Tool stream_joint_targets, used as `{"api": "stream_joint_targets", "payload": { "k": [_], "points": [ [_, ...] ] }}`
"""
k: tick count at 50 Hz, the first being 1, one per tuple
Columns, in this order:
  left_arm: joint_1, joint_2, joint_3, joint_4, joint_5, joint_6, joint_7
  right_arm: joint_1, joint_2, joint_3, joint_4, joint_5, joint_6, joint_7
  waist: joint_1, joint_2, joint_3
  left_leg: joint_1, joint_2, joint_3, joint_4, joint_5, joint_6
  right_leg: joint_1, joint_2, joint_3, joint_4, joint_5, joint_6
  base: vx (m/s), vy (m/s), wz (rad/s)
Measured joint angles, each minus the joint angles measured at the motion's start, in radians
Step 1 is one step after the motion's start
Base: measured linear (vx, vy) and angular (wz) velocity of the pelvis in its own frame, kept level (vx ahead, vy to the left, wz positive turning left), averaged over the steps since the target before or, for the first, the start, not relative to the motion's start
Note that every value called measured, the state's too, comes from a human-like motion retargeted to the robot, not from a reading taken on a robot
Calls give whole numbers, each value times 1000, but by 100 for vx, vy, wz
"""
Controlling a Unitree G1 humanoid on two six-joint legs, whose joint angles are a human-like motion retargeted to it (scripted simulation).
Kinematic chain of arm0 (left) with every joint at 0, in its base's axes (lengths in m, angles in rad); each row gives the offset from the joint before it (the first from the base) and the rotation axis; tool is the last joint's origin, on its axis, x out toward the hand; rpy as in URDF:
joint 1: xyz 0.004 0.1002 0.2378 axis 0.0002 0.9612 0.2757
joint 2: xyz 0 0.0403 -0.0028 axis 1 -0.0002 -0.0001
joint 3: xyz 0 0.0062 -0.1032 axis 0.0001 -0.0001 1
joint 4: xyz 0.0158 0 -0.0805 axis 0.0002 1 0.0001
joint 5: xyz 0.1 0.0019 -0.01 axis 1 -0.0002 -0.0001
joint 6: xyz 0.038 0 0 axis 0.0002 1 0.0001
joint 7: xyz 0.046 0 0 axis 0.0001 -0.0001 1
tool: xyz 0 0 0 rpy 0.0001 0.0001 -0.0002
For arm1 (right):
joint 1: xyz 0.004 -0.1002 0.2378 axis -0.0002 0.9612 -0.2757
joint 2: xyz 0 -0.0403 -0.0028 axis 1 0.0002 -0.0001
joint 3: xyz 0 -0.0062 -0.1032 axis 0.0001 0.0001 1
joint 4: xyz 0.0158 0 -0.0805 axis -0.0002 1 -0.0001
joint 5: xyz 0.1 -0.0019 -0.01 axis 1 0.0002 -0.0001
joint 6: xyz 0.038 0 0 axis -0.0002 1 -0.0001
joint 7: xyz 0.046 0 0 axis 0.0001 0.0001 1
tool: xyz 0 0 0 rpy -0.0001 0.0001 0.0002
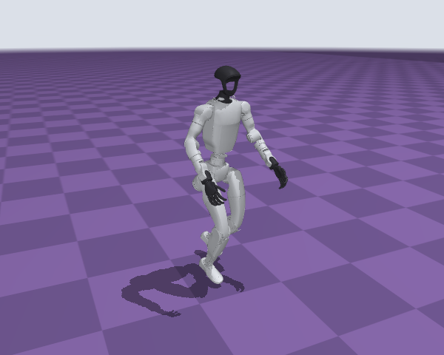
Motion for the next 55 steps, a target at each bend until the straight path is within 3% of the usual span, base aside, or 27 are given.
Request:
{"api": "stream_joint_targets", "payload": {
  "k": [2, 3, 5, 6, 7, 9, 10, 11, 15, 23, 30, 55],
  "points": [
    [-54, 45, -2, -74, -30, -6, 10, -41, -71, -27, -42, 16, -15, -23, 10, -5, -19, 58, 14, -17, 21, -110, 9, -12, 13, 13, 40, -122, -24, -36, -1, -34],
    [-77, 65, -3, -104, -47, -10, 17, -65, -103, -45, -54, 20, -23, -41, 14, -8, -23, 86, 18, -21, 33, -222, 19, -31, 15, 14, 90, -232, -52, -39, 0, -1],
    [-163, 91, 0, -132, -98, -12, 37, -156, -164, -102, -39, 33, -23, -102, -11, -67, 26, 159, -47, 9, -76, -411, 71, -93, -76, 34, 227, -449, -91, -42, 0, 70],
    [-169, 78, 7, -108, -107, -12, 40, -182, -159, -122, -10, 47, -19, -136, -25, -104, 51, 164, -88, 26, -134, -411, 102, -112, -131, 48, 253, -458, -90, -43, 2, 88],
    [-166, 62, 15, -75, -110, -9, 41, -203, -145, -133, 23, 60, -15, -164, -34, -125, 74, 166, -109, 42, -161, -411, 121, -118, -161, 54, 258, -451, -85, -36, 6, 36],
    [-102, 7, 35, 30, -87, 8, 37, -208, -77, -114, 98, 72, -6, -178, -21, -75, 97, 142, -57, 56, -107, -372, 90, -66, -103, 25, 145, -348, -56, -24, 9, -56],
    [-56, -28, 45, 90, -74, 19, 32, -195, -40, -100, 131, 72, -1, -174, -5, -24, 95, 120, -9, 49, -98, -314, 59, -25, -48, -3, 49, -272, -38, -22, 6, -87],
    [-10, -65, 53, 156, -66, 24, 26, -169, -6, -87, 160, 68, 1, -160, 1, -13, 78, 93, -10, 45, -137, -239, 43, 3, -41, -14, -17, -226, -29, -23, 3, -69],
    [111, -161, 83, 396, -22, 44, 7, -80, 99, -64, 268, 41, 0, -96, 33, -11, 42, 23, -50, 44, -258, -86, 16, 123, -54, -41, -135, -155, -14, -24, 2, -30],
    [200, -195, 196, 559, -6, 48, 0, -12, 238, -63, 486, -39, 14, -15, 98, -36, 68, -11, -94, 56, -296, -262, 99, 330, -94, -62, -292, -393, -48, -20, 1, -17],
    [157, -196, 214, 505, 2, 40, -38, -55, 271, -55, 534, -87, 27, 38, 103, 0, 89, 19, -55, 54, -348, -251, 90, 437, -29, -51, -514, -315, -63, -8, -1, -3],
    [134, -149, 249, 421, 41, 27, -73, -106, 243, -85, 470, -137, 21, 58, 46, 4, 149, 114, -47, 114, -394, -232, 79, 484, -19, 19, -512, -283, -43, -1, 0, -2]
  ]
}}
